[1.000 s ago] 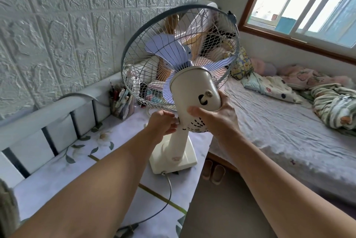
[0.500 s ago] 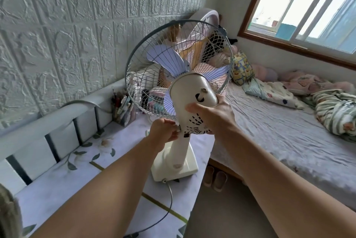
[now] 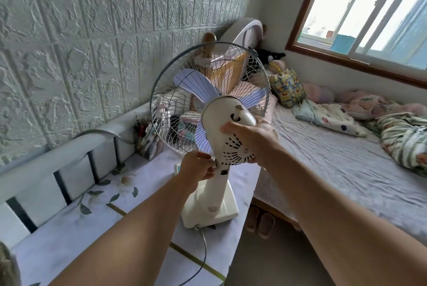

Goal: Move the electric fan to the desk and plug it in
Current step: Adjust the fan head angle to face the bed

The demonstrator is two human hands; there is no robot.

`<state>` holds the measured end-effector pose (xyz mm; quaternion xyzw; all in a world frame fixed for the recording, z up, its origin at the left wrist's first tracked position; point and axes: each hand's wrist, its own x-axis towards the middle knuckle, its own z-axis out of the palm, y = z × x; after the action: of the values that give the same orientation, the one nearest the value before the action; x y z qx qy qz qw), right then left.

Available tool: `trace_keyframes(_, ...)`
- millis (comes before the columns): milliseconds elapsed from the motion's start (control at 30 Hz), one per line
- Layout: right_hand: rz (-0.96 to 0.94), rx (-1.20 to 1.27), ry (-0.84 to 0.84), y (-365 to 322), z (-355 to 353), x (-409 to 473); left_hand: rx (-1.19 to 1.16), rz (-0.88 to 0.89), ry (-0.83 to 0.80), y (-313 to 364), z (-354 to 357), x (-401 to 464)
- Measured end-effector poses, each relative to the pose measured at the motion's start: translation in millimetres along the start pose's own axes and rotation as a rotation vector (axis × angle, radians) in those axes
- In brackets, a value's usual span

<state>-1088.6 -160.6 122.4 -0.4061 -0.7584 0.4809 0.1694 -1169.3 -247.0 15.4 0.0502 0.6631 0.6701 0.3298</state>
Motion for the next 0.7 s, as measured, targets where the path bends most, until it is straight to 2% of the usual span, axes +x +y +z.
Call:
trace_keyframes(267, -0.026, -0.032, 0.005, 1, 4, 0, -0.010, -0.016, -0.004, 1, -2, -2)
trace_keyframes(433, -0.032, -0.027, -0.003, 2, 4, 0, -0.140, -0.086, -0.043, -5, -6, 1)
trace_keyframes(500, -0.033, -0.025, -0.002, 2, 4, 0, -0.033, -0.036, -0.033, -6, -8, 2)
trace_keyframes(633, -0.033, -0.039, 0.002, 2, 3, 1, 0.487, 0.328, 0.100, -7, -8, 3)
trace_keyframes(700, -0.031, -0.044, 0.001, 3, 2, 3, 0.503, 0.362, 0.102, -8, -10, 4)
